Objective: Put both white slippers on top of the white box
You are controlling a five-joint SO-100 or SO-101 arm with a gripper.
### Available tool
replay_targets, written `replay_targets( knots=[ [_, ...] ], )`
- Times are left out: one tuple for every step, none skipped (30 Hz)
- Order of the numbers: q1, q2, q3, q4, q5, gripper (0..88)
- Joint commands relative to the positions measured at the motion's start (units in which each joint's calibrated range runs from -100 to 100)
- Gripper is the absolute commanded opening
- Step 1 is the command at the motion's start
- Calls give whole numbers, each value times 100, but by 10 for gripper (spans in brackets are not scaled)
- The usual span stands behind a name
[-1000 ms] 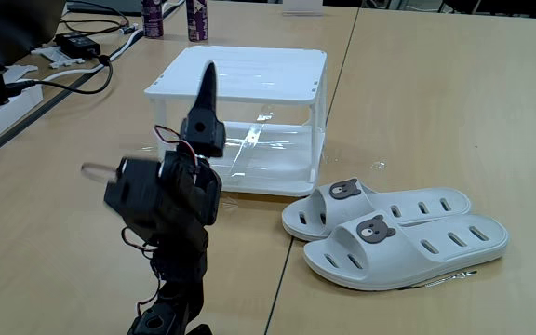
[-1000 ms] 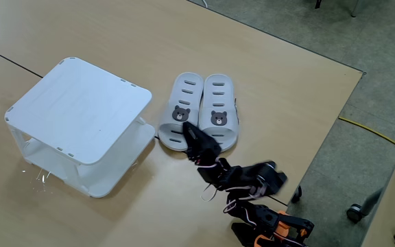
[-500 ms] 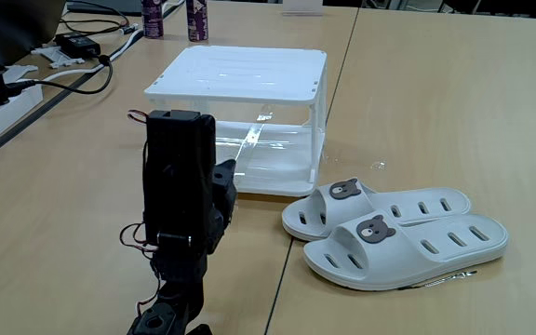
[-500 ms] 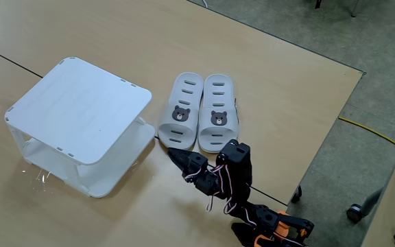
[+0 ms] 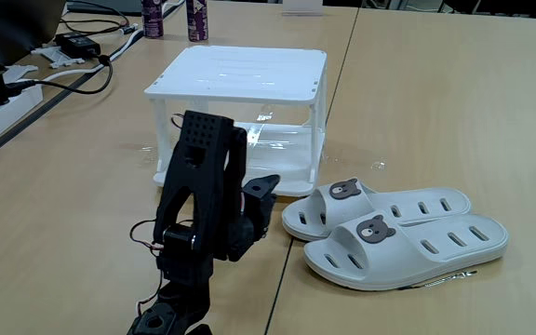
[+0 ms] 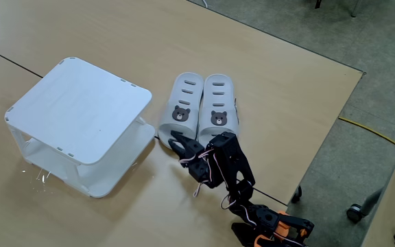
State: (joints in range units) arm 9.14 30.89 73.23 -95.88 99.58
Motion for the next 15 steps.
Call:
replay_targets(
  knots=[
    [229, 247, -715, -6, 42, 159],
    [287, 348, -859, -6, 42, 174],
    [344, 458, -1021, 2, 42, 183],
    [394, 567, -1175, 2, 42, 184],
    [443, 719, -1373, 2, 42, 185],
    [476, 828, -1508, 2, 42, 185],
    [517, 937, -1653, 2, 42, 185],
    [550, 1030, -1833, 2, 42, 185],
    [608, 1123, -2023, 11, 42, 185],
    [632, 1223, -2185, 88, 42, 186],
    [698, 1299, -2374, 201, 42, 194],
    [772, 1358, -2609, 321, 42, 206],
    [854, 1434, -2952, 520, 42, 226],
    [936, 1468, -3204, 675, 42, 237],
    [1019, 1501, -3448, 874, 42, 242]
  ],
)
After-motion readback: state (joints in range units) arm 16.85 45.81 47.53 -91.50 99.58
